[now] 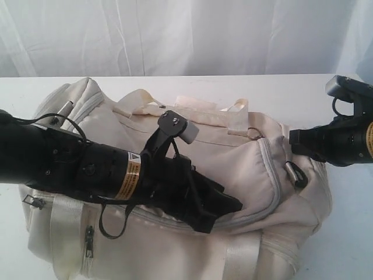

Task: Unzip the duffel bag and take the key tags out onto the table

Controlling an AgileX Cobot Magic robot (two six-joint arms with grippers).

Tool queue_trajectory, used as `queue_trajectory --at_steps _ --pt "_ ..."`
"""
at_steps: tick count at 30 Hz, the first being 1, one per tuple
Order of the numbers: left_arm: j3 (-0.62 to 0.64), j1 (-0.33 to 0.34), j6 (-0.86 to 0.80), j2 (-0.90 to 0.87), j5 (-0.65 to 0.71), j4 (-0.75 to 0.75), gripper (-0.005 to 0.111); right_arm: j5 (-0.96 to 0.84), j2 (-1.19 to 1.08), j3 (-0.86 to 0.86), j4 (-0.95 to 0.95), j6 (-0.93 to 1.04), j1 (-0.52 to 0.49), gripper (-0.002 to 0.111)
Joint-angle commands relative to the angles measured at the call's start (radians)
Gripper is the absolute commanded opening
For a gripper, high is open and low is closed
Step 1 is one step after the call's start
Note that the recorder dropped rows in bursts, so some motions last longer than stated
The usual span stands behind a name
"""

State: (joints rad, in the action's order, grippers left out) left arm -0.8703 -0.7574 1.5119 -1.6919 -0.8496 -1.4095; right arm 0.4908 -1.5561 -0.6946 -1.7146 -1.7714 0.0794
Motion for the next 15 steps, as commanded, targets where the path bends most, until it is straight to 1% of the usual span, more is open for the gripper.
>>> queue_trajectory --at_steps 1,4,7,10,12,15 --pt "-0.039 -0.011 -0.022 0.029 -0.044 0.028 0.056 -0.007 -0.001 0.018 -0.03 0.02 -0.009 0.0" --pt "-0.08 -0.01 -0.031 0.053 -0.011 0.063 0.056 -0.018 -0.001 0.018 -0.03 0.022 -0.009 0.0" --pt "-0.128 -0.01 -0.053 0.067 0.074 0.11 0.056 -0.018 -0.001 0.018 -0.03 0.024 -0.009 0.0" --pt "-0.185 -0.01 -0.063 0.06 0.224 0.195 0.056 -0.011 -0.001 0.018 -0.03 0.069 -0.009 0.0" --pt "-0.227 -0.01 -0.081 0.042 0.294 0.197 0.056 -0.002 -0.001 0.018 -0.03 0.104 -0.009 0.0" --pt "-0.298 -0.01 -0.106 -0.003 0.303 0.19 0.056 0.002 -0.001 0.018 -0.03 0.116 -0.009 0.0"
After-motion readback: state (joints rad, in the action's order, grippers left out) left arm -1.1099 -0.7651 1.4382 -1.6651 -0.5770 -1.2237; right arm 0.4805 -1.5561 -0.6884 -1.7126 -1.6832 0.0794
